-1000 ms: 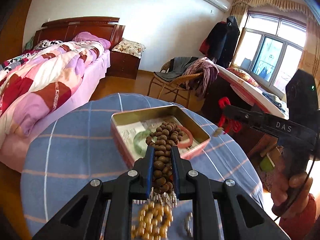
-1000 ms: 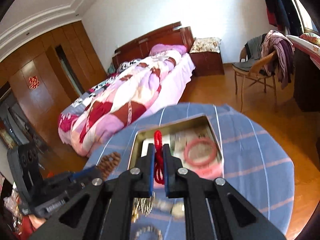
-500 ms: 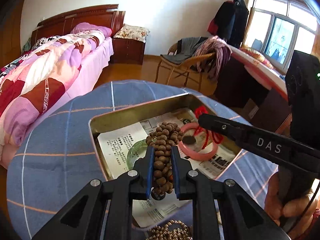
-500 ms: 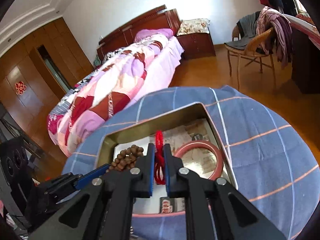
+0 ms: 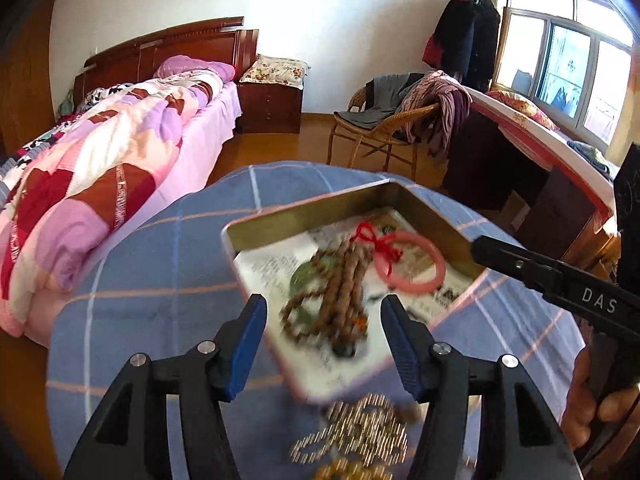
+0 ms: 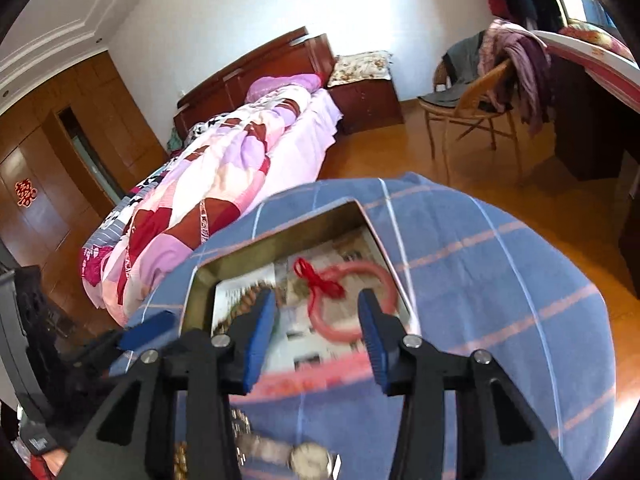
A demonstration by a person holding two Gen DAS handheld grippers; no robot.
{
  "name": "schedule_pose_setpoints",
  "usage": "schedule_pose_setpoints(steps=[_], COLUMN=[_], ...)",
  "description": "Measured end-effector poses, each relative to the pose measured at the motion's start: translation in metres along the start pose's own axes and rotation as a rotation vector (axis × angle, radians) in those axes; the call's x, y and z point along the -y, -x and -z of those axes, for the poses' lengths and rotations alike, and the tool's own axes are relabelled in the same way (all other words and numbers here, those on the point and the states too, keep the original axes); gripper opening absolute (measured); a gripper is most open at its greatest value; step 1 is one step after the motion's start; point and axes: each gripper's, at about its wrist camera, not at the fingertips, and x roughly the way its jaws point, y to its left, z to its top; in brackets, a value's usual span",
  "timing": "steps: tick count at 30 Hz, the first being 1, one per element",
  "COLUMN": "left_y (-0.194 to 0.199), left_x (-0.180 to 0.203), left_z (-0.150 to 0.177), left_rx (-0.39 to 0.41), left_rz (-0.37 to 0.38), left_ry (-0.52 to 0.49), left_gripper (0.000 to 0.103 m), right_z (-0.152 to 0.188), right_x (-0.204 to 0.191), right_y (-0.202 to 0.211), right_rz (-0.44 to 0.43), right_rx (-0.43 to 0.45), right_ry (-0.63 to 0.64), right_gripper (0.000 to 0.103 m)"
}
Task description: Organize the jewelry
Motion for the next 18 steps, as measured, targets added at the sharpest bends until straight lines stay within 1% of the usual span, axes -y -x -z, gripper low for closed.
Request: schedule_pose_setpoints(steps=[4, 7, 10, 14, 18], left_y=[0.019, 0.034, 0.045, 0.056, 0.064], left_x=[-0.012, -0.022, -0.031, -0.038, -0.034], left_z=[0.024, 0.043, 0.058, 0.076, 0.087], left_rx=[-0.011, -0.011, -0.02, -0.032, -0.038], left_rz=[-0.013, -0.041, -0.053, -0.069, -0.059], left_ry=[0.034, 0.05, 0.077, 0.1, 0.082], left_gripper=[0.06, 0.059, 0.06, 0.059, 0.059], right_z=[0.026, 0.043, 0.056, 0.071, 0.081], right_x=[0.006, 0.011, 0.015, 0.012, 0.012], right_y=[0.006, 0.01, 0.016, 0.023, 0.026], right_rz=[0.036, 0.06, 0.044, 0.043, 0.031], right_rx=[-0.038, -0.068, -0.083, -0.104, -0.117], right_ry=[-0.005, -0.017, -0.044, -0.026, -0.028], right_gripper=[0.047, 0.047, 0.047, 0.047, 0.047])
